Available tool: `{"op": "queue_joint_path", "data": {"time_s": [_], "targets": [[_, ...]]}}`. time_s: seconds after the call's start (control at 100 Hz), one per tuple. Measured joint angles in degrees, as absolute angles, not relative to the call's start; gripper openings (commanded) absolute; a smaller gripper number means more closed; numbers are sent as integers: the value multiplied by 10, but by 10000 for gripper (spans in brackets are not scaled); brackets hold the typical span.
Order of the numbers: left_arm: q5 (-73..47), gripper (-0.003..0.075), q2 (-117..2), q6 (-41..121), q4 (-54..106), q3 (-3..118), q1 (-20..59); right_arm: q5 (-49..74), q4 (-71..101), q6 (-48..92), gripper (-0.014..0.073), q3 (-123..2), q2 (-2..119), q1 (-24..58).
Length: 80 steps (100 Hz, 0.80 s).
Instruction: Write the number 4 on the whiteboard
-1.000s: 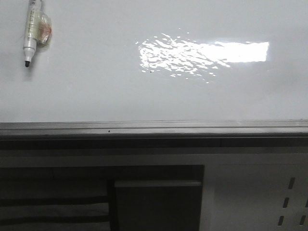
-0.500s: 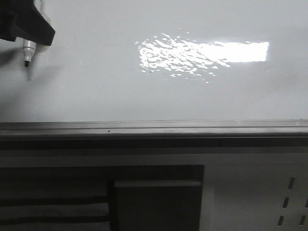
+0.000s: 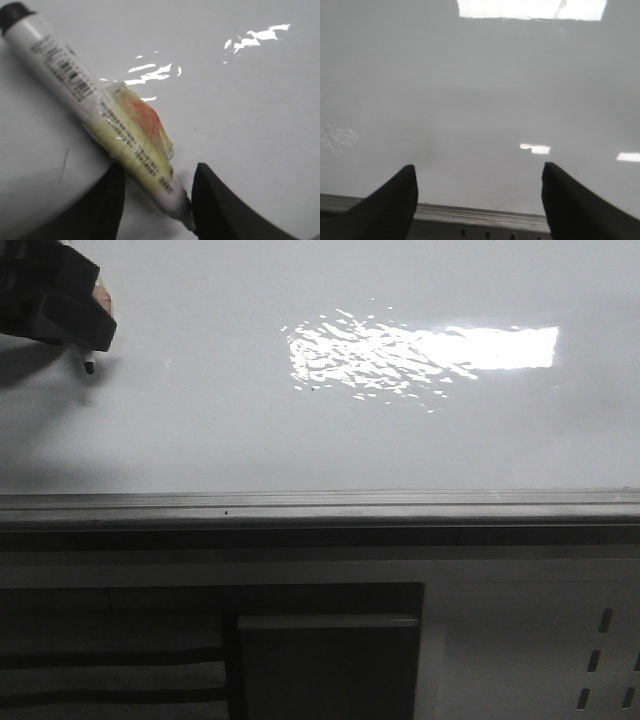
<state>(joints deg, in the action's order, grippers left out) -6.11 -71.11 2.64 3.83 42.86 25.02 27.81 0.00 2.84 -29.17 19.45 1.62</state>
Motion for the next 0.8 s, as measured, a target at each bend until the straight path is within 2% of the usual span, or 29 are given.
{"op": "queue_joint_path", "data": {"time_s": [0.29,0.59,0.72,0.8], "targets": [[-59,235,-728,26,28,430,250,278,0,28,470,-292,194,16],[-59,29,-728,26,27,430,250,278,0,28,470,-292,194,16],[-59,-21,-729,26,26,430,250,278,0,28,470,-292,194,16],[-67,-20,-728,26,21,432,250,285,0,28,470,-294,194,16]]}}
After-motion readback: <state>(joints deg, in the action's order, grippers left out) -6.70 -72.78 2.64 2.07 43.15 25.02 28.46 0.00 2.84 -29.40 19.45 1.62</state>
